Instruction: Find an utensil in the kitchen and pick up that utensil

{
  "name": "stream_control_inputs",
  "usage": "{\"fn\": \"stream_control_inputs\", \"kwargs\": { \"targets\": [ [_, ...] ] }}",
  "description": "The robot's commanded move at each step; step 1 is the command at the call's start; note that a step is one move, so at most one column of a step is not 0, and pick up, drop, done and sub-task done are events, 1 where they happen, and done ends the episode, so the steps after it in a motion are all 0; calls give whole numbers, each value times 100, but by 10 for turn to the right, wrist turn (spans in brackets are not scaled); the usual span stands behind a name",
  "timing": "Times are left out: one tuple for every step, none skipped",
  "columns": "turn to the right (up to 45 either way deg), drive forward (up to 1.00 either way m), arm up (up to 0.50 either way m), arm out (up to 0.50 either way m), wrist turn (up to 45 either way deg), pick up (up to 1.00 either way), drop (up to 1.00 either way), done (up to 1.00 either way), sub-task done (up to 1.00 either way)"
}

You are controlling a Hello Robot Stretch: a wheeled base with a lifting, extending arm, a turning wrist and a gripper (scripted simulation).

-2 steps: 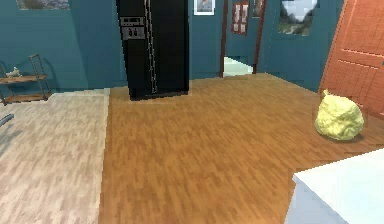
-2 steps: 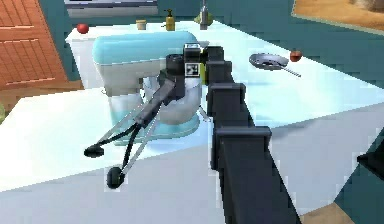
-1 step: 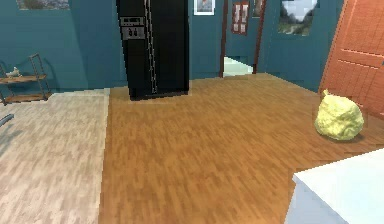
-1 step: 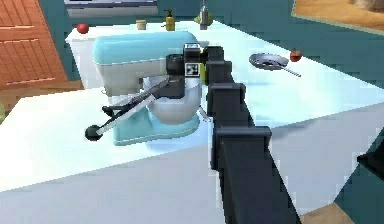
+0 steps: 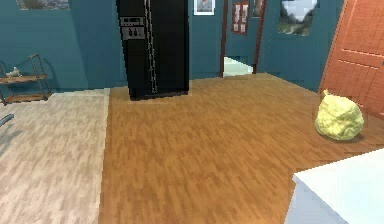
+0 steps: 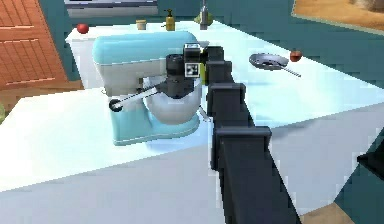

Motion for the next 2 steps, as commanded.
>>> {"fn": "stream_control_inputs", "kwargs": {
  "targets": [
    [0,0,0,0,0,100,0,0,0],
    [0,0,0,0,0,0,0,100,0]
  ]
}}
